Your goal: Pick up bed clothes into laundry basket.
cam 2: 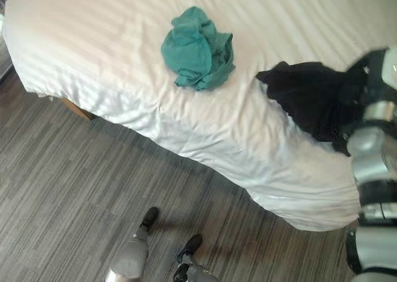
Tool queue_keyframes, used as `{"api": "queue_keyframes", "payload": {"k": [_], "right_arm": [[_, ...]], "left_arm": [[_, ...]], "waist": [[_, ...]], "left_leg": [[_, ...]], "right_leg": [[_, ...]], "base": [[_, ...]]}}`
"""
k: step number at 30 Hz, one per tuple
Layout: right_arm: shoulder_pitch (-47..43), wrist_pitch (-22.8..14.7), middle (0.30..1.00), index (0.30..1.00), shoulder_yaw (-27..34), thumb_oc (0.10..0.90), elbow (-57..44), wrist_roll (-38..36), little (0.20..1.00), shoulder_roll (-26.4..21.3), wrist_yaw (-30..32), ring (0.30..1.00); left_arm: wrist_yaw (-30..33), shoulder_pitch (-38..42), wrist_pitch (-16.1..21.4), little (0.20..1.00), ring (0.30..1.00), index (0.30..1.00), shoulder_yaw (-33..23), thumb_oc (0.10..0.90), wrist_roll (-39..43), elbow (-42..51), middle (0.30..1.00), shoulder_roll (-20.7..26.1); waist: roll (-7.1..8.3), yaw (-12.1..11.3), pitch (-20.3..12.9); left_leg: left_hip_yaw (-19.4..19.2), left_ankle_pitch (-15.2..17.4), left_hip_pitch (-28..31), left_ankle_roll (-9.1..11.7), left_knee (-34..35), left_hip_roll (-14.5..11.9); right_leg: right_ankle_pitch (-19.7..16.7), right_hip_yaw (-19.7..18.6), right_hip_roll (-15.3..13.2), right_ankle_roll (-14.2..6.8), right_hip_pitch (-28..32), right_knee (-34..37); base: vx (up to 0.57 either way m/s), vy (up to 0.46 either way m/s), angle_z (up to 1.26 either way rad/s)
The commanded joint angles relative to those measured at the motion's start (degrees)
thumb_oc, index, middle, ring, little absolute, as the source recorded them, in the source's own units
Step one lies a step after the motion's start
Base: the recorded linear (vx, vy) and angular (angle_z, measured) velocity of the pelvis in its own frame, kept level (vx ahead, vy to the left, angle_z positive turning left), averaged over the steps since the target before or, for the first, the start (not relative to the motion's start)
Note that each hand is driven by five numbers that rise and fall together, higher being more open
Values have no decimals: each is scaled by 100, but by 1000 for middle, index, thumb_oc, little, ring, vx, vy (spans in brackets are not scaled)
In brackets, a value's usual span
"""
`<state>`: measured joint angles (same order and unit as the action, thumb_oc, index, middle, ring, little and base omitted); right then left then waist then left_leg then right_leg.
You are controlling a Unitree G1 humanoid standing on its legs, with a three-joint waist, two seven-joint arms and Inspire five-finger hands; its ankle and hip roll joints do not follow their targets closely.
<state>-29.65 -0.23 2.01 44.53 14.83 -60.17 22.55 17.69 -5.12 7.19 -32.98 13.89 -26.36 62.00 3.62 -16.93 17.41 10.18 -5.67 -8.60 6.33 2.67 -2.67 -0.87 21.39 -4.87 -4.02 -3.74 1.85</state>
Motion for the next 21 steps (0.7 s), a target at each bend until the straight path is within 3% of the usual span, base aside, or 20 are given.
{"api": "queue_keyframes", "payload": {"k": [1, 2, 3, 4, 7, 8, 9, 10, 14, 21], "right_arm": [[682, 250, 300, 300, 79, 400, -188, -273, 300, -309, 331, 300], [910, 282, 300, 300, 271, 400, -244, -339, 300, -112, 330, 300], [997, 287, 300, 300, 370, 400, -268, -335, 300, -111, 329, 300], [1167, 280, 300, 300, 337, 400, -2, -423, 300, 177, 372, 300], [1576, 329, 300, 300, 398, 400, 474, -465, 300, 619, 337, 300], [1642, 324, 300, 300, 390, 400, 635, -479, 300, 729, 316, 300], [2003, 312, 300, 300, 475, 400, 795, -515, 300, 1024, 169, 300], [2039, 310, 300, 300, 497, 400, 783, -515, 300, 1034, 169, 300], [2732, 299, 300, 300, 670, 400, 999, -641, 300, 1561, 13, 300], [2902, 381, 300, 300, 43, 400, 1907, -479, 300, 2188, -339, 300]], "left_arm": [[588, 734, 311, 900, 900, 900, 288, 800, -398, 399, 900, 437], [745, 1092, 295, 900, 900, 900, 499, 800, -456, 488, 900, 444], [760, 1205, 288, 900, 900, 900, 607, 800, -467, 472, 900, 458], [902, 1748, 170, 900, 900, 900, 981, 800, -696, 439, 900, 436], [1084, 2384, -27, 900, 900, 900, 1628, 800, -1138, 370, 900, 248], [1151, 2568, -127, 900, 900, 900, 1871, 800, -1383, 345, 900, 200], [1120, 2699, -218, 900, 900, 900, 2049, 800, -1629, 243, 900, 145], [1127, 2734, -221, 900, 900, 900, 2097, 800, -1640, 229, 900, 147], [1042, 3059, -419, 900, 900, 900, 2644, 800, -2000, -562, 900, 148], [918, 3698, -504, 900, 900, 900, 3370, 800, -2114, -1524, 900, 17]], "waist": [[-33, 746, -608], [-7, 784, -600], [14, 735, -596], [-28, 888, -654], [-111, 861, -718], [-124, 883, -728], [-228, 1116, -854], [-224, 1091, -861], [-253, 1486, -1065], [-150, 1733, -1108]], "left_leg": [[-169, 505, -44, 368, -1212, -318], [-188, 696, -100, 319, -1162, -299], [-196, 647, -125, 303, -1152, -271], [22, 642, -178, 222, -805, -170], [833, 365, -211, 136, -153, 191], [925, 307, -193, 133, -42, 238], [836, 257, 22, 84, 132, 131], [827, 264, 33, 83, 137, 122], [500, 353, 443, -73, 216, 129], [-24, 562, 761, -244, 233, 190]], "right_leg": [[103, -131, -248, -419, 398, 315], [138, -210, -279, -433, 443, 315], [101, -211, -308, -442, 414, 315], [53, -440, -285, -465, 431, 315], [74, -920, -135, -450, 435, 315], [114, -1038, -116, -446, 486, 315], [111, -1222, -87, -495, 505, 315], [110, -1231, -81, -494, 510, 315], [6, -1511, -266, -596, 547, 315], [-255, -1838, -481, -809, 445, 287]], "base": [[-53, 77, -28], [-49, 77, -23], [78, 122, -42], [108, 170, -60], [154, 163, -72], [117, 219, -57], [82, 176, -106], [82, 229, -107], [108, 233, -82], [23, 155, -46]]}}
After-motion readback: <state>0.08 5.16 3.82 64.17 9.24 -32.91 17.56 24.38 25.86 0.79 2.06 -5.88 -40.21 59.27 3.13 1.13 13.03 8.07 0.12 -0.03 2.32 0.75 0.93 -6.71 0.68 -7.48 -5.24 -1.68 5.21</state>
